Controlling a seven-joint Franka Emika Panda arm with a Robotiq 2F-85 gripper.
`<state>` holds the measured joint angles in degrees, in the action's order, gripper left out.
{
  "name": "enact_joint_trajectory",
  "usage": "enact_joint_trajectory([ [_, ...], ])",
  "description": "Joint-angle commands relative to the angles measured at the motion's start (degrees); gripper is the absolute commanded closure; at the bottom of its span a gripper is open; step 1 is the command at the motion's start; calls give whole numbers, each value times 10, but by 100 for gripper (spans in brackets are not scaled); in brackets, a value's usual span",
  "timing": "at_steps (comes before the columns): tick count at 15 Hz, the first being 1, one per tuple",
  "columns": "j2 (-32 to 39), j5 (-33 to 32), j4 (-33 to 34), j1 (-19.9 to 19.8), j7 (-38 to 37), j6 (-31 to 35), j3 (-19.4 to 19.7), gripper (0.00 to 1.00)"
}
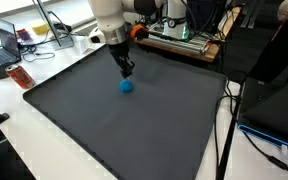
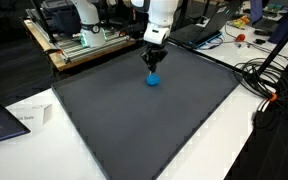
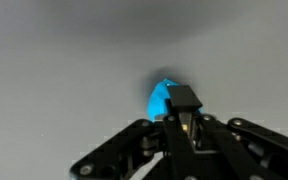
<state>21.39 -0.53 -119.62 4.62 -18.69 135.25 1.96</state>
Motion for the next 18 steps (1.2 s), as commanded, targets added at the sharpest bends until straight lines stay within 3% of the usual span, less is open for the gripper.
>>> enact_joint_trajectory([
  [1, 25, 4, 6, 1, -8, 15, 0, 97],
  [18, -46, -13, -1, 5, -13, -27, 3, 97],
])
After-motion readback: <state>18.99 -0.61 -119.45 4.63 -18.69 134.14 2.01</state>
